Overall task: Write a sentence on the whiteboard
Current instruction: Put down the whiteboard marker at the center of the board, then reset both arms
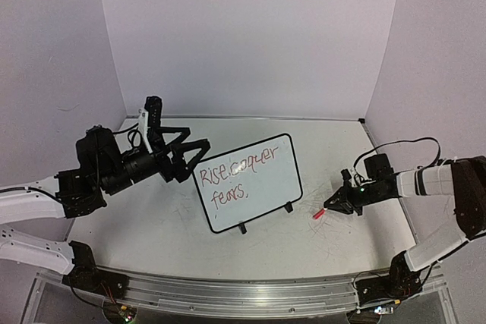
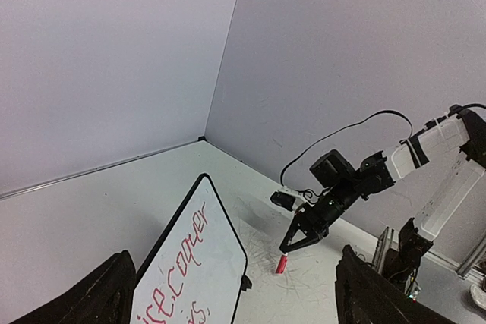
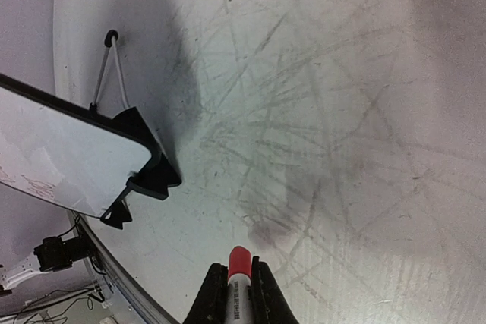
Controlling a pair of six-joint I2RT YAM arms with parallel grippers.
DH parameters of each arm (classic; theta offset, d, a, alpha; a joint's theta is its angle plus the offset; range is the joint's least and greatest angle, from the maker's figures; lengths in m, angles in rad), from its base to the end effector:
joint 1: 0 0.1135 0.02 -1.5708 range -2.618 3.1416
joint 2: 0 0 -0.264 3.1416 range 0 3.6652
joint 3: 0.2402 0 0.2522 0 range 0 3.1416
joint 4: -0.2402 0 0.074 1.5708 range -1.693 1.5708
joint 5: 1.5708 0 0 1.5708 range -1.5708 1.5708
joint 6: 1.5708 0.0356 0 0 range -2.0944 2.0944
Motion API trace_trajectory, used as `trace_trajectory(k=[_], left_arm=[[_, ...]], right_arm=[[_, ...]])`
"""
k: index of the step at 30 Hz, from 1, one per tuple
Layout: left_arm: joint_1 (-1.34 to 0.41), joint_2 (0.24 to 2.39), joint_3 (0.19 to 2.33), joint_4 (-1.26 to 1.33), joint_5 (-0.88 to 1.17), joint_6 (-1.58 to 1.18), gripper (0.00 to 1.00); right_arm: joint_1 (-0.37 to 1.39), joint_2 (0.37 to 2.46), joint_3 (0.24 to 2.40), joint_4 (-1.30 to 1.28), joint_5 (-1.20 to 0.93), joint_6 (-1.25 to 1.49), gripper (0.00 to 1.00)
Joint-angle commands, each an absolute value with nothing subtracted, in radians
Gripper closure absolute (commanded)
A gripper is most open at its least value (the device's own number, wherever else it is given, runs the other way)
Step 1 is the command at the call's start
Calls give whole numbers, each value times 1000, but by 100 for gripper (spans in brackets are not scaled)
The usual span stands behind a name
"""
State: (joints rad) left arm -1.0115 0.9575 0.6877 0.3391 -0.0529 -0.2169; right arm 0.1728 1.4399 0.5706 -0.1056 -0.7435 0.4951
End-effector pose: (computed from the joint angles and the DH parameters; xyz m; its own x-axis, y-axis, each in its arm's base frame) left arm 0.1233 -0.1935 0.3295 -0.1402 -0.1810 -0.9734 0.8072 0.5485 -0.2183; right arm 0.2379 0.0660 0.1439 -0.9554 0.1883 -0.2277 -0.0533 0.6482 0.7596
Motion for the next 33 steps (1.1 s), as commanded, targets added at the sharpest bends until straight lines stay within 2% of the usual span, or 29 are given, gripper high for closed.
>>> trace_trajectory(k=[1,2,5,10,14,16,20,23,28,33], left_arm=[[-1009,908,677,362,-51,-224,8],[-1010,906,677,362,-51,-223,8],[-1009,896,675,359,-42,-215,7],[-1010,882,695,339,-53,-192,4],[-1010,866,770,260,-104,-153,1],[-1010,869,837,191,-143,-130,1],[-1009,900,1041,-7,-310,-102,1],[-1010,906,1147,-95,-436,-84,1],[-1009,866,1234,-113,-534,-56,0],[-1010,835,1257,-116,-578,-30,1]], right_arm=[[136,1461,537,43,-680,520,86],[133,1457,526,59,-672,529,82],[131,1417,505,65,-623,539,60],[131,1279,492,-3,-502,554,34],[132,1096,494,-129,-407,568,10],[130,968,531,-206,-367,566,2],[132,758,714,-379,-266,496,2],[131,675,906,-464,-164,384,2],[132,635,1204,-490,-109,243,2],[132,599,1317,-491,-131,199,2]])
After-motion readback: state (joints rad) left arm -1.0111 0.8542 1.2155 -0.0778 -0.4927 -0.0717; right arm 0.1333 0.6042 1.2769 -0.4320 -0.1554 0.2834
